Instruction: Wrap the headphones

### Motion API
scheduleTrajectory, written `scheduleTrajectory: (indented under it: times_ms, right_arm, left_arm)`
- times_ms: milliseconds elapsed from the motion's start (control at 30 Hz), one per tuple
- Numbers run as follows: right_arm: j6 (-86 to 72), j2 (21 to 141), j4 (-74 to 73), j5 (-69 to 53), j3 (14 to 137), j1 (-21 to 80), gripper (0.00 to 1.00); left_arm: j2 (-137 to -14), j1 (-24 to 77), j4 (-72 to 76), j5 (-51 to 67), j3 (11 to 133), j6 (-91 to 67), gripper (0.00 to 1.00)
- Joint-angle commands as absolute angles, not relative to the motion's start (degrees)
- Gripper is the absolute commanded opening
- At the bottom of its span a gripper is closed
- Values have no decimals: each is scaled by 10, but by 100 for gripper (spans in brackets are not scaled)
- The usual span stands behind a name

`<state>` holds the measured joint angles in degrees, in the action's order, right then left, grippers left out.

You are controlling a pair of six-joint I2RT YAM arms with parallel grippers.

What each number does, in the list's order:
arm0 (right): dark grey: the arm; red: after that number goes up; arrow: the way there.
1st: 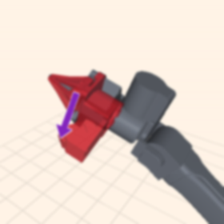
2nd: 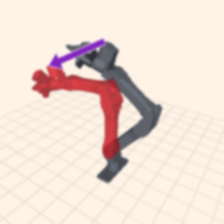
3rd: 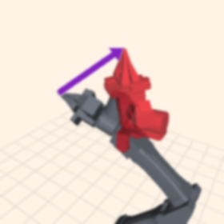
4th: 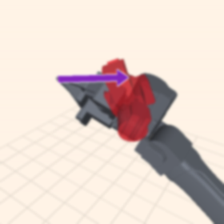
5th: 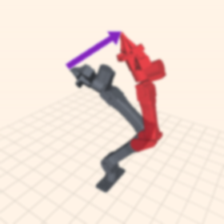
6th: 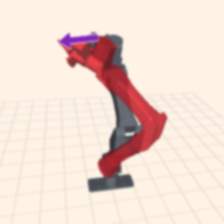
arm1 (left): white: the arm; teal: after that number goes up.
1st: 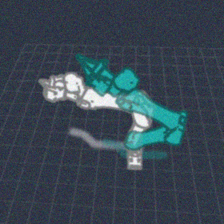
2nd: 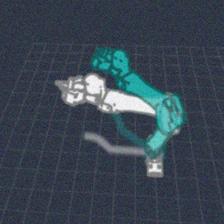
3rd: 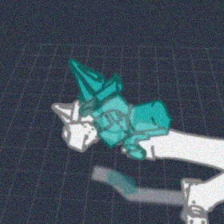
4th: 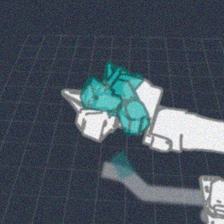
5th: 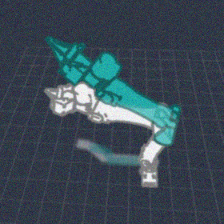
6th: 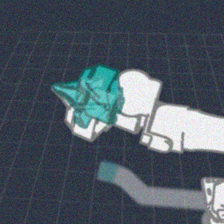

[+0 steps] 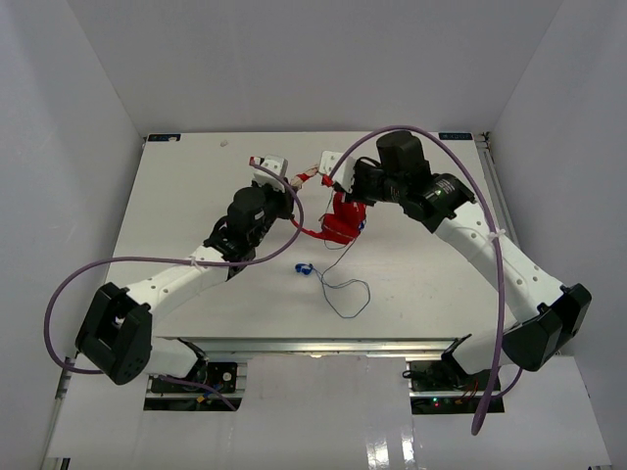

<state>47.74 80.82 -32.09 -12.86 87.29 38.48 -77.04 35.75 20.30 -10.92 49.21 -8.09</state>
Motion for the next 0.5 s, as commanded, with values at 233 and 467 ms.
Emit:
scheduleTrajectory:
  times_ms: [233,467]
  right_arm:
    - [495,797,-307,-105,890,356,8]
    - [463,789,-268,-134,857,296,8]
  left_arm:
    - [-726,335,190,43,509,-63,0]
    - [-705,326,158,128,508,-66,0]
